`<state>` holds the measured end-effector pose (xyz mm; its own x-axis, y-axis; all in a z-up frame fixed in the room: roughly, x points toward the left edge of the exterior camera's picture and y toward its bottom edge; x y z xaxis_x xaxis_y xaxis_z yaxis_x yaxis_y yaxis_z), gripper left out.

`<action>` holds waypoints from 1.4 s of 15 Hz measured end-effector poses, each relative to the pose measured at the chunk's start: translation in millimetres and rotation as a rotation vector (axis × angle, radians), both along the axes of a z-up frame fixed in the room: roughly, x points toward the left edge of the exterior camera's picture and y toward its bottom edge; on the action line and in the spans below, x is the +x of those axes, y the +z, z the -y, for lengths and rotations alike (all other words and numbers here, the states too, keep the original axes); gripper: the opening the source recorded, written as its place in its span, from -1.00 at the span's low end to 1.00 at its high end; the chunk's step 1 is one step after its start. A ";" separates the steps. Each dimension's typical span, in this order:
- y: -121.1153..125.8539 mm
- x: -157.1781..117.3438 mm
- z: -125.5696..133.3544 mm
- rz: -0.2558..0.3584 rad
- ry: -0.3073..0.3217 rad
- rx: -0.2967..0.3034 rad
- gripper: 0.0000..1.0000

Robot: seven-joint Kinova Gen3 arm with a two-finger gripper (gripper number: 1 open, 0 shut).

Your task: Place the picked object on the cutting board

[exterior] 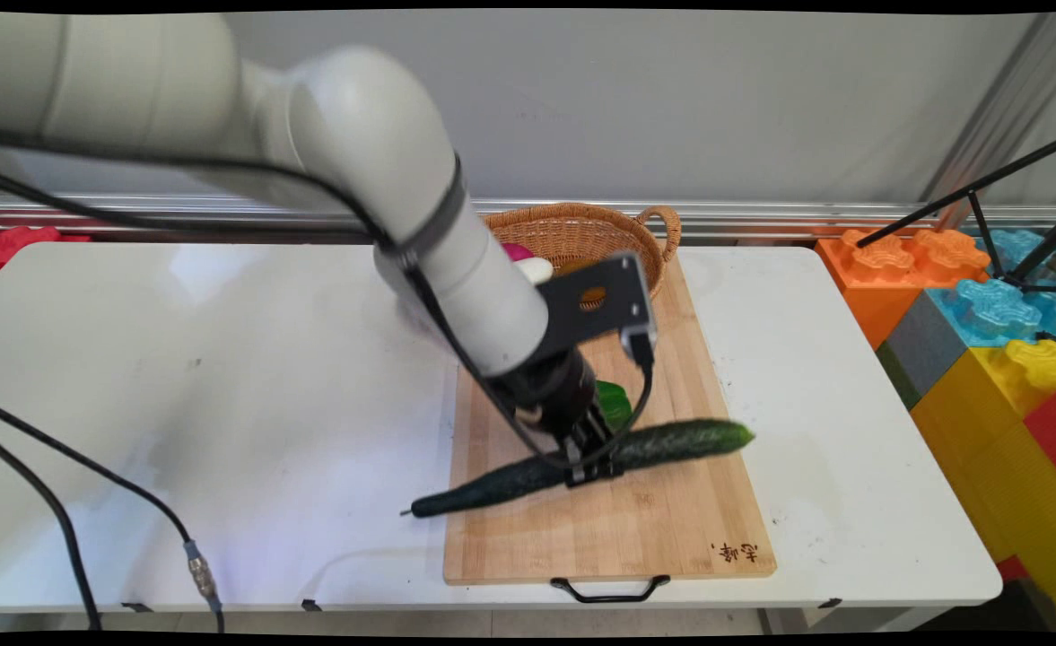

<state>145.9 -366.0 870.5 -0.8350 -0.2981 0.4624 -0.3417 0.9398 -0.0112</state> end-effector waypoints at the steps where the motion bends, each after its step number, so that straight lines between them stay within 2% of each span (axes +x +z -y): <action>1: -9.5 -1.7 -1.6 0.005 -0.002 0.000 -1.00; 6: -50.8 -11.0 -4.5 0.023 -0.011 -0.005 -1.00; 15: -89.2 -20.1 0.0 0.040 -0.023 -0.028 -1.00; 16: -91.6 -20.5 0.4 0.042 -0.026 -0.030 1.00; 17: -93.1 -20.7 0.6 0.043 -0.027 -0.030 1.00; 21: -94.0 -27.7 -1.7 0.065 -0.022 0.052 1.00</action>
